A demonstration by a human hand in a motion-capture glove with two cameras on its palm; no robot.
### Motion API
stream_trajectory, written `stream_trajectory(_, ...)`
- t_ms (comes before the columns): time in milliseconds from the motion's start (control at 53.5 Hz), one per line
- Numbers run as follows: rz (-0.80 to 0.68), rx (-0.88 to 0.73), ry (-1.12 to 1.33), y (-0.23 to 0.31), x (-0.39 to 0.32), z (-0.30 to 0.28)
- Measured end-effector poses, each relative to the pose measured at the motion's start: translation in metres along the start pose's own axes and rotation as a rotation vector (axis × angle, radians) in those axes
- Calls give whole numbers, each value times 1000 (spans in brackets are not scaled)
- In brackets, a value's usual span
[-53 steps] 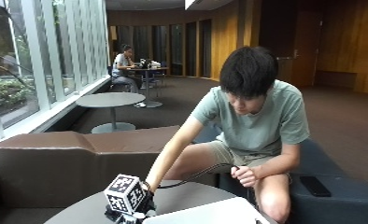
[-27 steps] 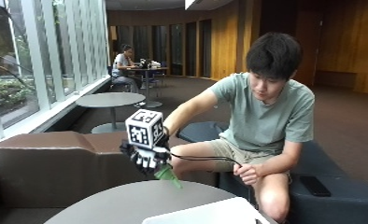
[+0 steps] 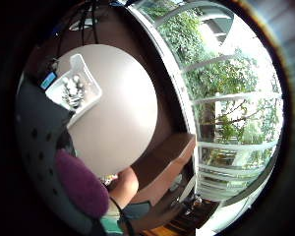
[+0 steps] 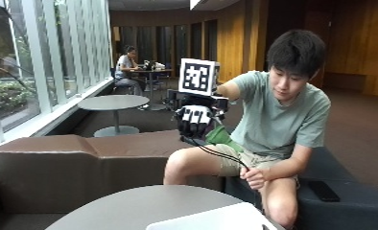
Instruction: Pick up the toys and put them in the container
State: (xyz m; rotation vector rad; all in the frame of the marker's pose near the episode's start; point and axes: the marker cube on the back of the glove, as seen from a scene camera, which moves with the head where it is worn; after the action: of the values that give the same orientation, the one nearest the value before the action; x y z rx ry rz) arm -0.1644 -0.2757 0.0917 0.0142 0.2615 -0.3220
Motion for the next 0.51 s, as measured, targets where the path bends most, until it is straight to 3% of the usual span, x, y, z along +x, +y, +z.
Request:
stream_trajectory(355, 79, 178, -56, -57, -98, 21)
stream_trajectory(430, 105, 140, -50, -64, -110, 36)
stream_trajectory(505, 174, -17, -8, -70, -120, 59)
